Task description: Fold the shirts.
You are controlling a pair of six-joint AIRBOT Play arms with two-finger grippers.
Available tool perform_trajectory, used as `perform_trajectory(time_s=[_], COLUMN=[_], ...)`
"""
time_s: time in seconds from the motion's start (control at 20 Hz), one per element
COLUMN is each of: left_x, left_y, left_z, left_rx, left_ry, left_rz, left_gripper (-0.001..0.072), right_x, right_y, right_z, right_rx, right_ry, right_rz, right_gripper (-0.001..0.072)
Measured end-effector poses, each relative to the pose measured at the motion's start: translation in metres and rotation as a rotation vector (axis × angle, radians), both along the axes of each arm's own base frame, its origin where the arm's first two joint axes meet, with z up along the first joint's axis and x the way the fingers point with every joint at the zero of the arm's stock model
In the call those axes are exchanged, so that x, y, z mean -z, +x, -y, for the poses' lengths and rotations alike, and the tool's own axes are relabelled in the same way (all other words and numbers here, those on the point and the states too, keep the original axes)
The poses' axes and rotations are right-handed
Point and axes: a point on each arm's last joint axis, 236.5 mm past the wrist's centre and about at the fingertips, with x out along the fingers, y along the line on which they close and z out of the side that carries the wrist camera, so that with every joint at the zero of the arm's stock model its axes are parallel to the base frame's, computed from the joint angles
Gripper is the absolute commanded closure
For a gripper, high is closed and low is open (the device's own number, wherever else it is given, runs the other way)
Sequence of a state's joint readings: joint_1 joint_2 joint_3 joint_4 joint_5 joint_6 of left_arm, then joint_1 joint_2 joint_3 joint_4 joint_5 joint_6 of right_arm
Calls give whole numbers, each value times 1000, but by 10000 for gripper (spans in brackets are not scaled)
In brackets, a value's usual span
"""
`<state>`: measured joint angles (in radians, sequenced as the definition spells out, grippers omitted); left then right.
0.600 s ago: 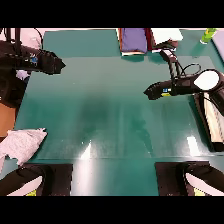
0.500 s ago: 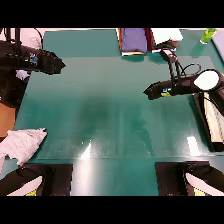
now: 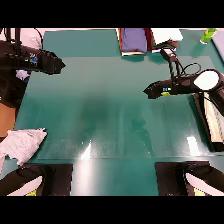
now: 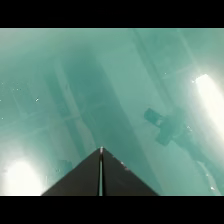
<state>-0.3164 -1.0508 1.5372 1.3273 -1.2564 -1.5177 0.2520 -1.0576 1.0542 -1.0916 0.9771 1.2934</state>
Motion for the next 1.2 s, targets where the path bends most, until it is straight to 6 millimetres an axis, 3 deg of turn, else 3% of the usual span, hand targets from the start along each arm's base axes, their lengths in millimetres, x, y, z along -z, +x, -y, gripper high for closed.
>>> perform_trajectory(time_s=[0.3, 0.45, 0.65, 0.75, 0.9, 0.95, 1.0, 1.05, 1.2], left_x=[-24, -21, 12, 45, 108, 127, 148, 168, 227], left_y=[23, 27, 11, -7, -52, -68, -84, -100, -143], left_z=[-1, -12, -71, -114, -179, -197, -211, -223, -244], left_rx=[-40, -66, -191, -290, -459, -510, -556, -590, -656], left_ry=[-34, -2, 85, 134, 202, 218, 233, 250, 298], left_rz=[131, 132, 27, -66, -244, -303, -363, -426, -588], left_gripper=[685, 684, 684, 684, 683, 628, 325, 96, 108], right_x=[0, 0, 0, 0, 0, 0, 0, 0, 0], right_y=[0, 0, 0, 0, 0, 0, 0, 0, 0], right_z=[0, 0, 0, 0, 0, 0, 0, 0, 0], right_rx=[1, 1, 1, 1, 1, 1, 1, 1, 1], right_ry=[1, 1, 1, 1, 1, 1, 1, 1, 1], right_rz=[2, 2, 1, 2, 2, 1, 2, 1, 2], right_gripper=[698, 698, 698, 698, 698, 698, 698, 698, 698])
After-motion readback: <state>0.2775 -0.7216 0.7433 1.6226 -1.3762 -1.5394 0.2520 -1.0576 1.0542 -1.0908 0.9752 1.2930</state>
